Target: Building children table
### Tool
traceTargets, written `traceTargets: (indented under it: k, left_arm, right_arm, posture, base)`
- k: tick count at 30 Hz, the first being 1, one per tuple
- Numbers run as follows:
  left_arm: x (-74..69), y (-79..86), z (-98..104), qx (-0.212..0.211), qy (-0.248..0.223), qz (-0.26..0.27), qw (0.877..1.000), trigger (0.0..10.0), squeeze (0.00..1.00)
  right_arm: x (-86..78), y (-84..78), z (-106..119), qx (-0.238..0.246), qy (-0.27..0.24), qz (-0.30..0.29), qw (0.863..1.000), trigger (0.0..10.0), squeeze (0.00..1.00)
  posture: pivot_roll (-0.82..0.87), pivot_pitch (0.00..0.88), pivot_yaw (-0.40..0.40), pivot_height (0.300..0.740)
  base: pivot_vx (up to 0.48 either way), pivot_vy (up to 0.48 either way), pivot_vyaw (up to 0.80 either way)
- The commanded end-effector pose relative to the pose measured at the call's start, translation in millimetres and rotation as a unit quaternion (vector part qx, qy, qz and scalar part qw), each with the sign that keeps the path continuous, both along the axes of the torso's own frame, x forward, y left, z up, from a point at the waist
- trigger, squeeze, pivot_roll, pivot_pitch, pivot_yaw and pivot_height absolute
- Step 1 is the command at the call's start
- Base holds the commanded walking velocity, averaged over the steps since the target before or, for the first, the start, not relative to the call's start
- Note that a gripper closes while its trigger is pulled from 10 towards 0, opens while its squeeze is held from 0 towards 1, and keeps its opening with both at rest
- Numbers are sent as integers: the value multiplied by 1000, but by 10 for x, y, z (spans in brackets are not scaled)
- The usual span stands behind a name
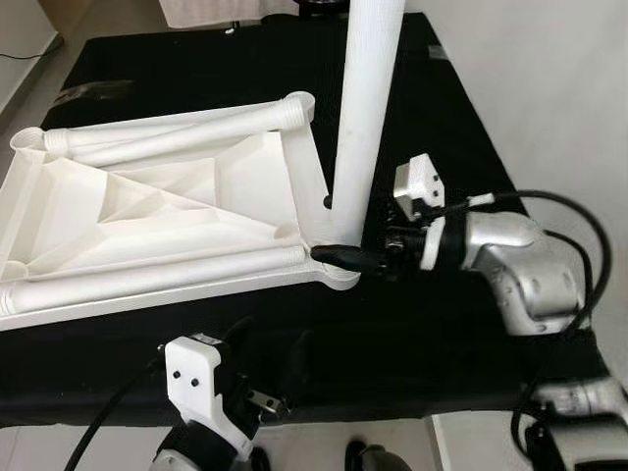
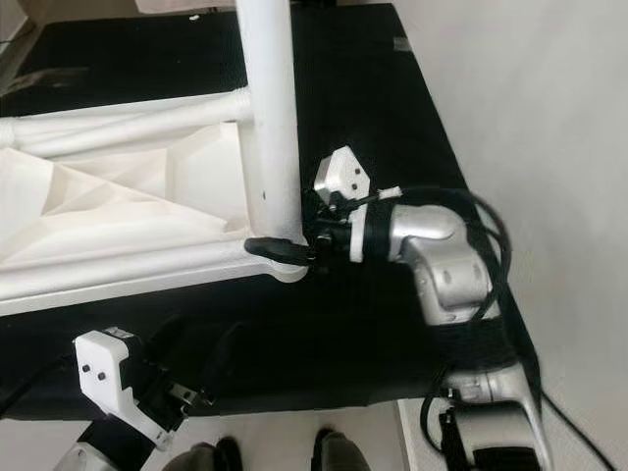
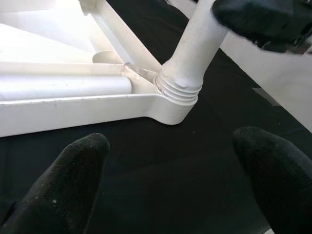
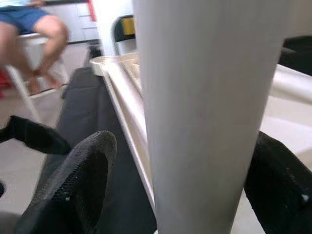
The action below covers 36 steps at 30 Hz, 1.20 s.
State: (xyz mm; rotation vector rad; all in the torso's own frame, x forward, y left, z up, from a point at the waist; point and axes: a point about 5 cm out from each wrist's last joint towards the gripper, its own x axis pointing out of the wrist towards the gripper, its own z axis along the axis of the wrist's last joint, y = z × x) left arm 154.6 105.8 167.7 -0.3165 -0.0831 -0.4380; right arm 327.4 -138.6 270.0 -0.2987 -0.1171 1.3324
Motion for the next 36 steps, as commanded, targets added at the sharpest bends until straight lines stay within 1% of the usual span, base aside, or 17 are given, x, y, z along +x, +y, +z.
traceTargets:
  k: [1,2,3,4,5,6,14,19,20,21,22,23,24,25,26,28,36]
  left_arm:
    - [-25,-10,-41,4,11,1,1000,10000,0]
    - [-27,-12,-41,3,11,1,1000,10000,0]
    - [-28,-14,-40,3,11,2,1000,10000,0]
    - [-28,-14,-40,3,11,2,1000,10000,0]
    - [-29,-16,-39,3,11,2,1000,10000,0]
    - [-29,-17,-37,3,11,3,1000,10000,0]
    - [-26,-20,-31,1,10,4,1000,10000,0]
    - [-24,-15,-29,-1,10,3,1000,10000,0]
    - [-26,-4,-30,-1,10,3,1000,10000,0]
    - [-26,-4,-30,-1,10,3,1000,10000,0]
    - [-24,10,-30,0,10,3,1000,10000,0]
    - [-24,10,-30,0,10,3,1000,10000,0]
    - [-18,18,-33,0,11,0,1000,10000,0]
    - [-18,18,-33,0,11,0,1000,10000,0]
    - [-14,22,-37,1,11,-1,1000,10000,0]
    - [-10,21,-43,2,12,-3,1000,10000,0]
    - [-6,22,-48,3,13,-5,1000,10000,0]
  right_arm:
    - [18,-8,-22,3,2,13,1000,7686,0]
    - [34,-17,-15,3,2,16,1000,7686,0]
    - [52,-25,-9,4,2,18,1000,2078,0]
    - [52,-25,-9,4,2,18,1000,2078,0]
    - [67,-35,-5,4,2,22,1000,314,0]
    - [71,-41,-6,2,3,29,1000,0,0]
    - [58,-99,-16,1,8,42,999,0,0]
    - [-55,-75,-175,37,20,-47,998,0,0]
    - [-69,2,-294,50,34,-127,990,0,0]
    - [-69,2,-294,50,34,-127,990,0,0]
    - [-118,22,-551,25,37,-293,955,0,0]
    - [-118,22,-551,25,37,-293,955,0,0]
    - [-228,50,-746,16,50,-388,920,0,0]
    - [-228,50,-746,16,50,-388,920,0,0]
    - [-303,59,-851,10,54,-441,896,0,0]
    - [-278,85,-885,15,62,-455,888,0,0]
    - [-111,144,-806,34,64,-446,892,0,0]
  posture:
    - [23,254,-14,740]
    - [23,254,-14,740]
    - [25,254,-17,740]
    - [25,254,-17,740]
    - [25,254,-17,740]
    - [27,257,-20,740]
    - [19,262,-21,740]
    - [2,268,-25,740]
    - [0,268,-18,740]
    - [0,268,-18,740]
    - [-13,278,-9,740]
    - [-13,278,-9,740]
    - [-8,275,4,740]
    - [-8,275,4,740]
    - [-10,271,9,740]
    - [-6,264,12,740]
    - [-7,264,12,740]
  base:
    - [0,0,0]
    - [0,0,0]
    - [0,0,0]
    - [0,0,0]
    - [0,0,0]
    - [0,0,0]
    - [0,0,0]
    - [0,0,0]
    - [0,0,0]
    - [0,0,0]
    - [0,0,0]
    - [0,0,0]
    - [0,0,0]
    - [0,0,0]
    - [0,0,0]
    - [0,0,0]
    - [0,0,0]
